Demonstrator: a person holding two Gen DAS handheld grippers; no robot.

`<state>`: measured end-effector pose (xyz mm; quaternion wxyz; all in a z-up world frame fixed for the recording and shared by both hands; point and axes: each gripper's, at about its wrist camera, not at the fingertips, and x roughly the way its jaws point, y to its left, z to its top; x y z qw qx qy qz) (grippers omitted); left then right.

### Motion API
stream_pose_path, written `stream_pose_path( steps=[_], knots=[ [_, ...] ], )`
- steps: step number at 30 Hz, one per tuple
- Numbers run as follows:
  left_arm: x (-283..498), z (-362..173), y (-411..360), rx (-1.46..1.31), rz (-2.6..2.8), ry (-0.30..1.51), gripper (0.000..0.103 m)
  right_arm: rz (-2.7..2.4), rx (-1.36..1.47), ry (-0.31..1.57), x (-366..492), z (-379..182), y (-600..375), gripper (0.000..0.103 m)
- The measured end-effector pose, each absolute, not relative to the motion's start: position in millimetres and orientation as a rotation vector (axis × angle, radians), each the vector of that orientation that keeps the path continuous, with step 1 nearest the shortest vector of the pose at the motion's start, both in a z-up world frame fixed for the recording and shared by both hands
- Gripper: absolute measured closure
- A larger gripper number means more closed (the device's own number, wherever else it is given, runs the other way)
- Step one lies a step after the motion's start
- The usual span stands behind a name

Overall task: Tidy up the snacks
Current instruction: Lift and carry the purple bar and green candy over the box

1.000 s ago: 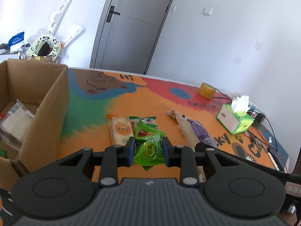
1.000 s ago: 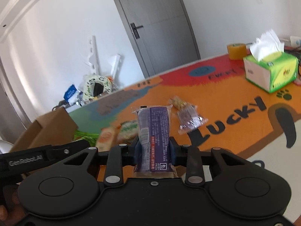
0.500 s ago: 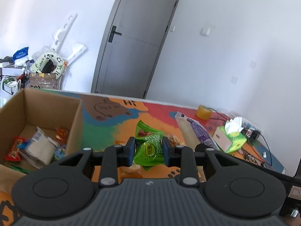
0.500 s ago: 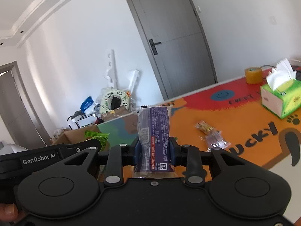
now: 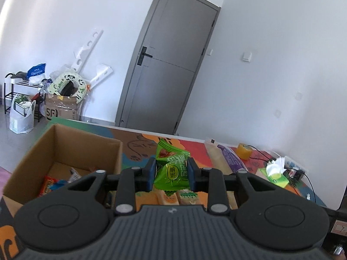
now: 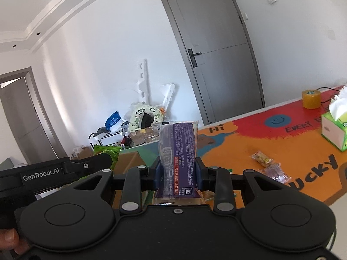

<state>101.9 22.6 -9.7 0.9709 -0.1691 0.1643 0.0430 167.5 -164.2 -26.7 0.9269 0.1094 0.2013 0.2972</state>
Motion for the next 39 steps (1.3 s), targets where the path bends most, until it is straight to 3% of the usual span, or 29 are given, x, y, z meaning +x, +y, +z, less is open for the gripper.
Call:
stream_pose_path(
  steps=[35,39],
  knots=[
    [100,-46,149,-0.488,0.256,0.374,0.074,0.772,0.111,0.467,180,-23,-34,0.072],
    [97,-49,158,-0.504,0.267,0.391,0.069,0.781,0.096,0.485,179,-25,-24,0.072]
  ],
)
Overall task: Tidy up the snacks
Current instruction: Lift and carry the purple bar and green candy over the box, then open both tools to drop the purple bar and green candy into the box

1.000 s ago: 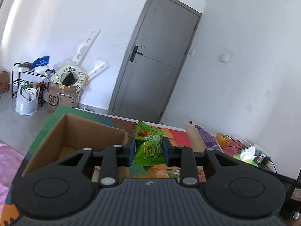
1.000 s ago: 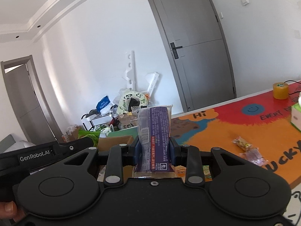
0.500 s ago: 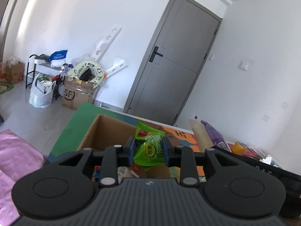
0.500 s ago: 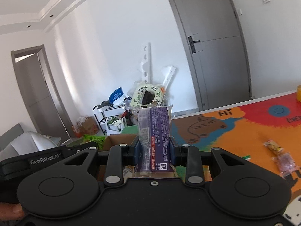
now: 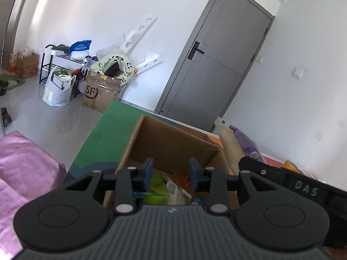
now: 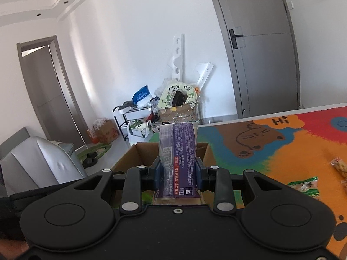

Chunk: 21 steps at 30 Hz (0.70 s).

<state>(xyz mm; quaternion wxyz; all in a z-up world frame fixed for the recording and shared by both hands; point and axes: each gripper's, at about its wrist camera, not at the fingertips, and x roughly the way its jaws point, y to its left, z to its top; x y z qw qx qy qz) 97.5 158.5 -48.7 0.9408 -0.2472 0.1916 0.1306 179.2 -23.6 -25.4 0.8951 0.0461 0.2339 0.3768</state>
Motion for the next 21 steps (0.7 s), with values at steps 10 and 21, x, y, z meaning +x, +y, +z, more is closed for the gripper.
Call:
stream_pose_path(
  steps=[10,21],
  knots=[
    [80,-36,179,-0.527,0.312,0.324,0.058,0.817,0.065,0.516,178,-26,9,0.072],
    [72,-41,200,-0.563,0.363,0.326,0.058,0.901,0.098,0.531,176,-25,36,0.044]
  ],
)
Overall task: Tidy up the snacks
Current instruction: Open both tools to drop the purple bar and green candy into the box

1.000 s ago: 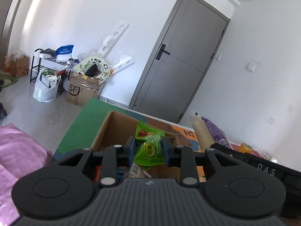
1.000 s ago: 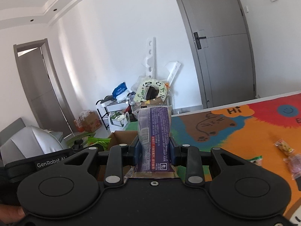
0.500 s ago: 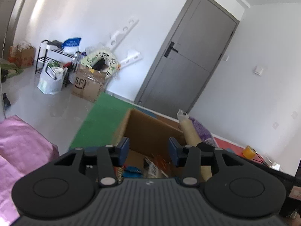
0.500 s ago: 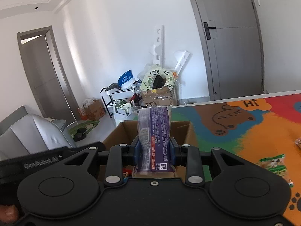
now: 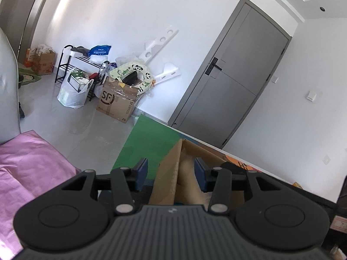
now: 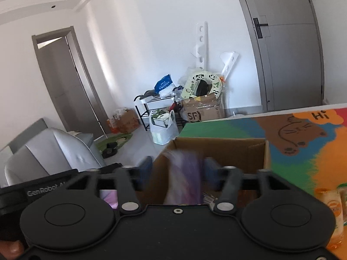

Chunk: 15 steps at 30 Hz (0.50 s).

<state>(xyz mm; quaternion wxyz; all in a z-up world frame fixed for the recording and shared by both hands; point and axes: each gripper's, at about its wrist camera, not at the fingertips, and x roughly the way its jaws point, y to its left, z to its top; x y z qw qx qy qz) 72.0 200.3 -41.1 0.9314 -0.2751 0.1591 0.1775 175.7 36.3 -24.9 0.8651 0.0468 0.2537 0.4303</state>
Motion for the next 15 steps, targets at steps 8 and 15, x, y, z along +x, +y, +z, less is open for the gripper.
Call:
stream_pose_path(
  steps=[8,15],
  knots=[
    [75,-37,189,-0.56,0.354,0.332,0.058,0.851,0.107,0.547,175,-21,4,0.044],
    [83,-31,166,-0.534,0.307,0.342,0.046,0.79,0.124,0.529,175,-19,-27,0.028]
  ],
)
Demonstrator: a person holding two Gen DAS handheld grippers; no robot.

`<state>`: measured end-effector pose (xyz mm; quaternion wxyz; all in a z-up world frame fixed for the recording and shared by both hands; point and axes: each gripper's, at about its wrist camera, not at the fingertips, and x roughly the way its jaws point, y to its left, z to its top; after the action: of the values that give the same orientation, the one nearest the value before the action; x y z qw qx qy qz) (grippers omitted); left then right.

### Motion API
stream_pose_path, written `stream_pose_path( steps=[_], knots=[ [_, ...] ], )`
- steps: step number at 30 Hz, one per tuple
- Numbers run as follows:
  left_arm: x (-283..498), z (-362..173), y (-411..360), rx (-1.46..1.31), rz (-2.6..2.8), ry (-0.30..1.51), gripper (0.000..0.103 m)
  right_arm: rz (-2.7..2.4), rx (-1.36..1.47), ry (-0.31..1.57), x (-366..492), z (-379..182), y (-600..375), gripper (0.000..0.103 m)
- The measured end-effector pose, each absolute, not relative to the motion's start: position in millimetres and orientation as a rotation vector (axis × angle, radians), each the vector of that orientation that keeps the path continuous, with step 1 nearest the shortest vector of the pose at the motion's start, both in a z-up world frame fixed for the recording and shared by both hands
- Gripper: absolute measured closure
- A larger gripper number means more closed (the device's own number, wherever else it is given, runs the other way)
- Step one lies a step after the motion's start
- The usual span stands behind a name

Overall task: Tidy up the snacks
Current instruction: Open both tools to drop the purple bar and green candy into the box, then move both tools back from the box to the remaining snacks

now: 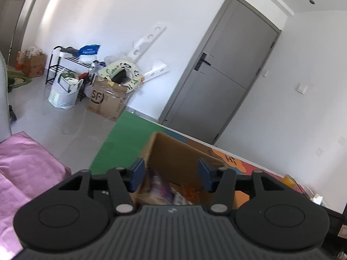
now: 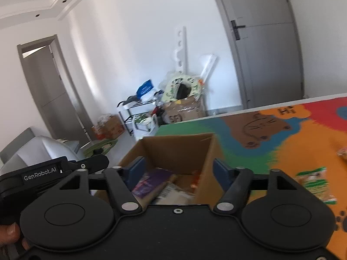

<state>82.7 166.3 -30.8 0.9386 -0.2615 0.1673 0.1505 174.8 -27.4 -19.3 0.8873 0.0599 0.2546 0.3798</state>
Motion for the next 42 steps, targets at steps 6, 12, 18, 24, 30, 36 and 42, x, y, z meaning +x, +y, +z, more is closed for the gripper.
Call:
stream_pose_path(
  steps=[6,12,18,24,30,36,42],
  knots=[
    [89,-29,142,-0.522,0.299,0.361,0.027,0.76,0.162,0.519,175,-18,-62,0.005],
    [96,-24,115,-0.486,0.273,0.396,0.019,0.724,0.219,0.532,180,-21,-98,0.0],
    [100,-25,91,-0.469,0.233,0.443,0.014,0.686,0.248,0.542,180,-24,-130,0.0],
    [105,-25,65,-0.454,0.182,0.487,0.013,0.651,0.28,0.543,177,-26,-158,0.0],
    [108,-24,41,-0.423,0.141,0.509,0.013,0.618,0.31,0.535,175,-28,-186,0.0],
    [116,-26,22,-0.42,0.099,0.522,0.012,0.571,0.318,0.537,174,-31,-212,0.0],
    [127,-31,-2,-0.408,0.047,0.534,0.012,0.532,0.322,0.539,175,-37,-234,0.0]
  ],
)
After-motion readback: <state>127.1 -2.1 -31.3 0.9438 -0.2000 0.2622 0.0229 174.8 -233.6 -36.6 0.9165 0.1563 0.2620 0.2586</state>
